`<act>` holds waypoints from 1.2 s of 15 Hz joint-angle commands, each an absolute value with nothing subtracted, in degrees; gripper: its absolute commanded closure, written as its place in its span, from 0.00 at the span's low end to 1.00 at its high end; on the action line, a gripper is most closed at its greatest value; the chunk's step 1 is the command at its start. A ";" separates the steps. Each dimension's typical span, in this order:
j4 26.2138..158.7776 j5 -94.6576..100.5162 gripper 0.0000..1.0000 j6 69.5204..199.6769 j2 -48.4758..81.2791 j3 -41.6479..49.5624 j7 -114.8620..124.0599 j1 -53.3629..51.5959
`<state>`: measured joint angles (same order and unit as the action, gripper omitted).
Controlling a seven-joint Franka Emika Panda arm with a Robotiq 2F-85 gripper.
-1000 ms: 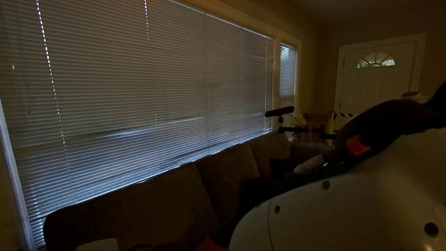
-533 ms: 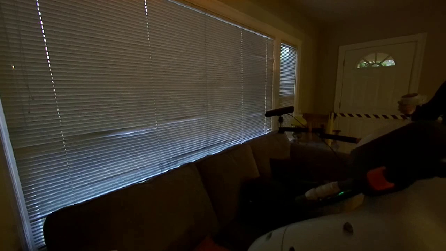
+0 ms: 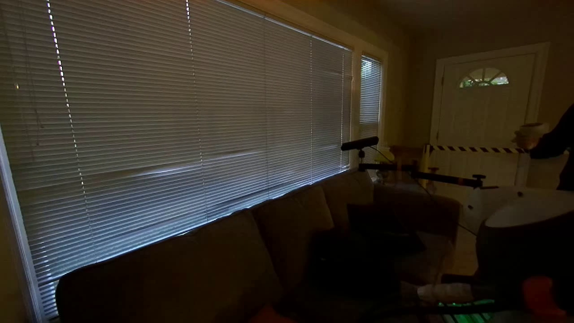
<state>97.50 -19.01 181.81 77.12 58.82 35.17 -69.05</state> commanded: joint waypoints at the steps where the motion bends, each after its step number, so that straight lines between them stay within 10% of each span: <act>1: 97.25 -22.03 0.98 180.88 82.41 63.43 37.96 -72.30; 18: 101.56 -9.70 0.98 175.74 85.32 71.13 53.77 -78.25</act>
